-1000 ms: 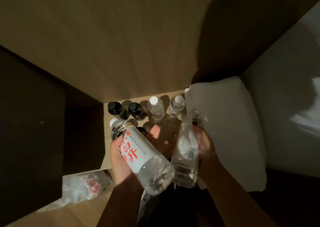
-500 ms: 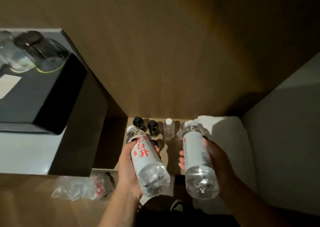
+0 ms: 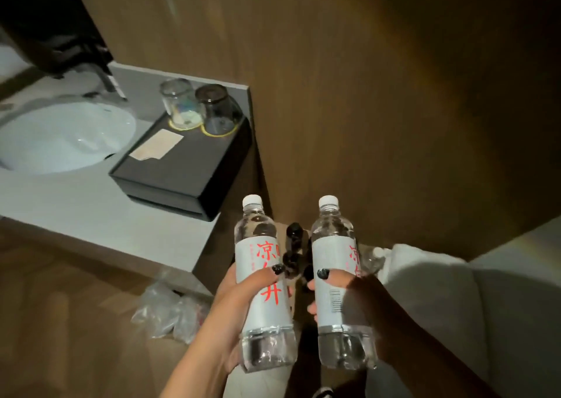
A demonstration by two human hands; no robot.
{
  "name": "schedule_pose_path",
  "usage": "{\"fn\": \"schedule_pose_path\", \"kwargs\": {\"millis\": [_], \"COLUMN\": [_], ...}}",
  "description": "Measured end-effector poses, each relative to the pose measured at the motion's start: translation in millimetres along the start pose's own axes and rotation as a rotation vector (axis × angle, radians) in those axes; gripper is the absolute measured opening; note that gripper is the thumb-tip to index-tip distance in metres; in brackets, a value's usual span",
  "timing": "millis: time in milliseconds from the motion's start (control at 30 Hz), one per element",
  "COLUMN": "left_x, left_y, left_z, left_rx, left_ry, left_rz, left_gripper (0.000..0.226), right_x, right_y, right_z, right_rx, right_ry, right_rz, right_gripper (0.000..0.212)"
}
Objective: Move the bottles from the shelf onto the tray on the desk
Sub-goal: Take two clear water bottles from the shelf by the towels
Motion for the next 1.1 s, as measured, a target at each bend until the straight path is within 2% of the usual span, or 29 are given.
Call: {"fn": "schedule_pose_path", "kwargs": {"millis": [133, 200, 300, 500, 567, 633, 700, 867, 933, 1033, 1100], "left_x": [-31, -46, -64, -93, -100, -110, -120, -136, -145, -168, -188], "left_y": [42, 64, 96, 150, 168, 183, 197, 216, 217, 218, 218], "left_z": [61, 98, 149, 255, 289, 315, 340, 389, 404, 426, 443], "left_rx": [-0.07, -0.106, -0.113, -0.224, -0.297, -0.373, -0.434, -0.432, -0.449, -0.461, -0.457], "left_ry": [-0.049, -0.093, -0.108, -0.068, -0.096, -0.123, -0.087, 0.002, -0.018, -0.04, -0.032], "left_rz": [-0.116, -0.144, -0.143, -0.147, -0.137, -0.135, -0.156, -0.173, -0.184, -0.196, -0.221], "left_gripper": [0.052, 0.056, 0.063, 0.059, 0.065, 0.072, 0.074, 0.051, 0.038, 0.047, 0.04], "right_x": [8, 4, -18, -64, -72, -72, -68, -71, -72, -70, -64], "right_y": [-11, -19, -42, -87, -98, -106, -118, -157, -169, -194, -214], "right_z": [-73, -115, -176, -290, -318, -338, -362, -419, -432, -458, -478], "right_rx": [-0.047, -0.032, 0.001, 0.043, 0.01, -0.036, -0.045, 0.023, 0.037, 0.057, 0.07], "right_ry": [0.115, 0.139, 0.131, 0.089, 0.205, 0.352, 0.458, 0.568, 0.566, 0.56, 0.582], "right_rz": [0.076, 0.112, 0.092, 0.032, 0.024, 0.047, 0.076, 0.05, 0.037, 0.036, 0.036], "right_gripper": [0.027, 0.032, 0.066, 0.078, 0.069, 0.036, 0.023, 0.039, 0.037, 0.037, 0.04]}}
Point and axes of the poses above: each hand's wrist, its own y-axis away from the middle knuckle, its own z-axis out of the back of the hand, x = y × z, the point moved 8 cm from there along -y, towards the middle knuckle, and after that the axes turned 11 degrees about x, right-handed, at the moved point
